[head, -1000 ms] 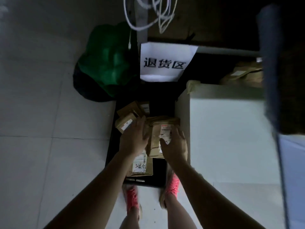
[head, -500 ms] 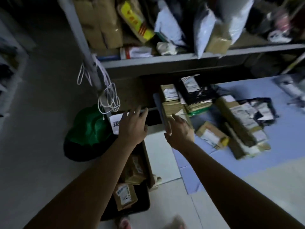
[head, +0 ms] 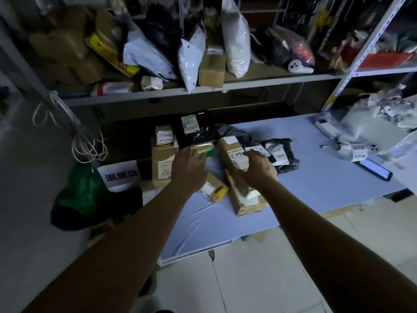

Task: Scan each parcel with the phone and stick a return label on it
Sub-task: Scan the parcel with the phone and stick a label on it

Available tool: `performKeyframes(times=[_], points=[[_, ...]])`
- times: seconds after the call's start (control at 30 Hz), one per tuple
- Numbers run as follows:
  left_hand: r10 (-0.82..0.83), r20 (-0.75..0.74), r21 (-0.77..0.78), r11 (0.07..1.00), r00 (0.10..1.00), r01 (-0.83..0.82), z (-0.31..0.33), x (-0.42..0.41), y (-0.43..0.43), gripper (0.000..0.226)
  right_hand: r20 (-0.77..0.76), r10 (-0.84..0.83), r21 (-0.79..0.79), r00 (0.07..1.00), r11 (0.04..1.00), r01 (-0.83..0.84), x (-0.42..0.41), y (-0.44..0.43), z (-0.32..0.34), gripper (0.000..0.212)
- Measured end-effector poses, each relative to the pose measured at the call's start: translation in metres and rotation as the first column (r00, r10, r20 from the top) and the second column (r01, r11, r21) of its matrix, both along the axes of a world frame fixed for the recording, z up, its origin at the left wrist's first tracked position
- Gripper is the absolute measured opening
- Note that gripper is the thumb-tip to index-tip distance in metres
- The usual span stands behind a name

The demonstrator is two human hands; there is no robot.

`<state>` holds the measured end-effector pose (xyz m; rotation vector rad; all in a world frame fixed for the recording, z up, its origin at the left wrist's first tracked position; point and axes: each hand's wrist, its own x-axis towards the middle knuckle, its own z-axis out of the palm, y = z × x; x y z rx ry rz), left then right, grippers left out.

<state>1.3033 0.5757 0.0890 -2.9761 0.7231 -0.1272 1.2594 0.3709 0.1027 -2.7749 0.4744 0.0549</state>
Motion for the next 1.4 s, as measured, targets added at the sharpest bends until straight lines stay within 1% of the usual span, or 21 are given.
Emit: performKeyframes(times=[0.17,0.23,0.27,0.33,0.4,0.43,0.53,0.6,0.67,0.7,0.73,0.8,0.83,0.93,0.97,1.03,1.13,1.23,1.27,1.33,1.4], points=[[0.094,-0.245,-0.098,0.988,0.965,-0.121,-0.042,0.006,-0.075,0.048,-0.014,-0.013,0.150,1.000,0.989,0.015,0.011,-0.060,-0.034,0.061],[0.129,-0.385,-0.192,0.957,0.914,-0.216,-0.067,0.008,-0.095,0.049,-0.049,-0.029,0.219,0.998,0.975,0.039,0.022,-0.074,-0.054,0.063],[0.135,-0.466,-0.260,0.924,0.874,-0.281,-0.079,0.010,-0.104,0.049,-0.074,-0.037,0.265,0.997,0.963,0.055,0.028,-0.079,-0.064,0.062],[0.117,-0.579,-0.397,0.824,0.807,-0.404,-0.102,0.017,-0.121,0.047,-0.122,-0.017,0.342,0.992,0.938,0.058,0.041,-0.087,-0.083,0.053],[0.070,-0.624,-0.501,0.728,0.778,-0.467,-0.123,0.028,-0.138,0.043,-0.136,0.006,0.382,0.991,0.923,0.047,0.056,-0.095,-0.102,0.042],[0.055,-0.646,-0.535,0.679,0.762,-0.503,-0.132,0.033,-0.145,0.042,-0.138,0.002,0.401,0.990,0.915,0.054,0.061,-0.099,-0.110,0.041],[0.053,-0.694,-0.607,0.494,0.718,-0.623,-0.151,0.044,-0.162,0.032,-0.114,0.005,0.465,0.993,0.884,0.049,0.075,-0.109,-0.124,0.047],[0.029,-0.727,-0.636,0.347,0.686,-0.690,-0.151,0.046,-0.169,0.027,-0.097,-0.005,0.528,0.995,0.847,0.056,0.080,-0.113,-0.125,0.046],[0.002,-0.733,-0.669,0.180,0.680,-0.721,-0.143,0.045,-0.175,0.035,-0.064,-0.021,0.623,0.998,0.780,0.056,0.083,-0.112,-0.122,0.043],[0.011,-0.712,-0.695,0.134,0.702,-0.707,-0.137,0.046,-0.178,0.040,-0.047,-0.034,0.675,0.998,0.735,0.057,0.083,-0.112,-0.119,0.040],[0.036,-0.678,-0.725,0.126,0.734,-0.677,-0.129,0.047,-0.181,0.045,-0.030,-0.049,0.721,0.998,0.691,0.056,0.083,-0.112,-0.114,0.037],[0.072,-0.611,-0.770,0.180,0.788,-0.613,-0.109,0.057,-0.191,0.049,0.016,-0.076,0.783,0.997,0.620,0.035,0.085,-0.118,-0.100,0.034],[0.073,-0.588,-0.783,0.200,0.806,-0.589,-0.099,0.062,-0.198,0.050,0.046,-0.087,0.798,0.995,0.603,0.016,0.087,-0.126,-0.092,0.035],[0.102,-0.499,-0.814,0.288,0.861,-0.505,-0.072,0.068,-0.233,0.049,0.136,-0.105,0.807,0.985,0.589,-0.049,0.084,-0.167,-0.067,0.041],[0.084,-0.471,-0.828,0.303,0.878,-0.473,-0.065,0.067,-0.250,0.050,0.157,-0.101,0.805,0.982,0.590,-0.068,0.081,-0.186,-0.059,0.043],[0.045,-0.455,-0.844,0.297,0.889,-0.447,-0.056,0.058,-0.290,0.051,0.184,-0.088,0.785,0.979,0.613,-0.092,0.071,-0.231,-0.046,0.046],[-0.017,-0.522,-0.827,0.255,0.853,-0.501,-0.049,0.036,-0.361,0.051,0.183,-0.083,0.748,0.980,0.659,-0.083,0.054,-0.310,-0.036,0.049],[-0.126,-0.525,-0.842,0.218,0.842,-0.493,-0.048,0.013,-0.434,0.036,0.141,-0.098,0.754,0.985,0.655,-0.043,0.034,-0.386,-0.038,0.045],[-0.152,-0.532,-0.842,0.201,0.833,-0.501,-0.050,0.006,-0.455,0.036,0.129,-0.103,0.755,0.986,0.655,-0.030,0.026,-0.408,-0.040,0.043],[-0.190,-0.590,-0.806,0.191,0.785,-0.560,-0.060,-0.006,-0.493,0.040,0.098,-0.117,0.751,0.988,0.660,0.004,0.012,-0.444,-0.049,0.040],[-0.178,-0.672,-0.739,0.219,0.719,-0.637,-0.073,-0.014,-0.524,0.043,0.060,-0.134,0.744,0.989,0.667,0.045,0.000,-0.476,-0.065,0.037]])
